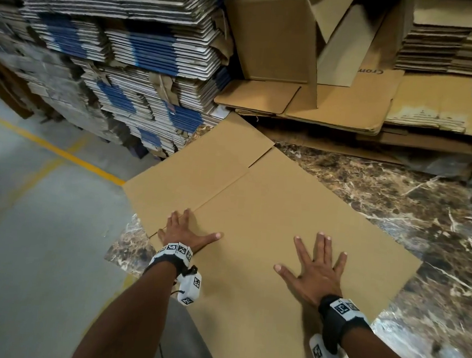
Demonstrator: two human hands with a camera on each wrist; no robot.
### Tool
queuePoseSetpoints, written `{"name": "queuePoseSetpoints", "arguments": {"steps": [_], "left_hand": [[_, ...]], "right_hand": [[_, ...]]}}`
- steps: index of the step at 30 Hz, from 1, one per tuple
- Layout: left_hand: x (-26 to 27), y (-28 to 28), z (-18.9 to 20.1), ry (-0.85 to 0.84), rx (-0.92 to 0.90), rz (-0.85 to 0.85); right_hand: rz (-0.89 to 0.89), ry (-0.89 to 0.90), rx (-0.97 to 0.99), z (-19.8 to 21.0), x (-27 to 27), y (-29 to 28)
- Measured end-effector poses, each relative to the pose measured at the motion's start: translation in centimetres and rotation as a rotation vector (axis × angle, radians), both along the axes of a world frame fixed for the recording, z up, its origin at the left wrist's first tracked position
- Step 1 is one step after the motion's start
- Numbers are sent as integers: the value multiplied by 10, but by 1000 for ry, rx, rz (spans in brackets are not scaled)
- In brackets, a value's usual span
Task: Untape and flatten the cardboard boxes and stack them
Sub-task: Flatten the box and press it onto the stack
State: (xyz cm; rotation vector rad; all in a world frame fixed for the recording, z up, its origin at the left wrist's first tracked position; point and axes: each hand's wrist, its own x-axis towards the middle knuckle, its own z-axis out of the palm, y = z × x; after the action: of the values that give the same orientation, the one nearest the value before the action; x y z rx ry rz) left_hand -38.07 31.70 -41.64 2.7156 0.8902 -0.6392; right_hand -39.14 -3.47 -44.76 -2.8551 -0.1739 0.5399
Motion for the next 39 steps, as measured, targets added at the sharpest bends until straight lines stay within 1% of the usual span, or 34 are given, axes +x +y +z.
{"name": "queuePoseSetpoints", "arguments": {"steps": [3, 5, 7, 12, 13, 15, 17, 19, 22, 24, 26, 31, 35, 37, 39], "left_hand": [[4, 7, 3, -16, 59, -54], [12, 16, 5, -55, 118, -102], [23, 29, 7, -80, 165, -143], [59, 68, 5, -74, 225, -188], [65, 75, 6, -80, 201, -184], [79, 88, 7, -164, 77, -125], [95, 99, 8, -223, -39, -51], [114, 111, 8, -197, -66, -31], [140, 131, 3, -99, -40, -79], [153, 145, -2, -70, -50, -105], [161, 157, 1, -76, -61, -109], [169, 183, 5, -82, -125, -110], [151, 185, 11, -97, -145, -96], [133, 192, 10, -103, -157, -41], [105, 206, 4, -72, -156, 33]], "right_hand": [[-11, 32, 5, 3, 1, 2], [-70, 42, 14, 4, -2, 2], [-218, 31, 33, 5, -11, 5], [-741, -58, 53, 6, -53, 14], [-835, -57, 54, 6, -59, 14], [-1003, -29, 73, 4, -65, 12], [-1111, -4, 67, 0, -67, 11], [-1179, -9, 77, -4, -67, 14], [-1286, -121, 91, -9, -63, 23], [-1337, -167, 80, -12, -61, 26], [-1366, -198, 56, -13, -59, 27], [-1384, -197, 63, -13, -52, 26], [-1342, -200, 113, -5, -56, 16], [-1326, -191, 129, 2, -58, 8], [-1285, -171, 166, 12, -60, 2]]}}
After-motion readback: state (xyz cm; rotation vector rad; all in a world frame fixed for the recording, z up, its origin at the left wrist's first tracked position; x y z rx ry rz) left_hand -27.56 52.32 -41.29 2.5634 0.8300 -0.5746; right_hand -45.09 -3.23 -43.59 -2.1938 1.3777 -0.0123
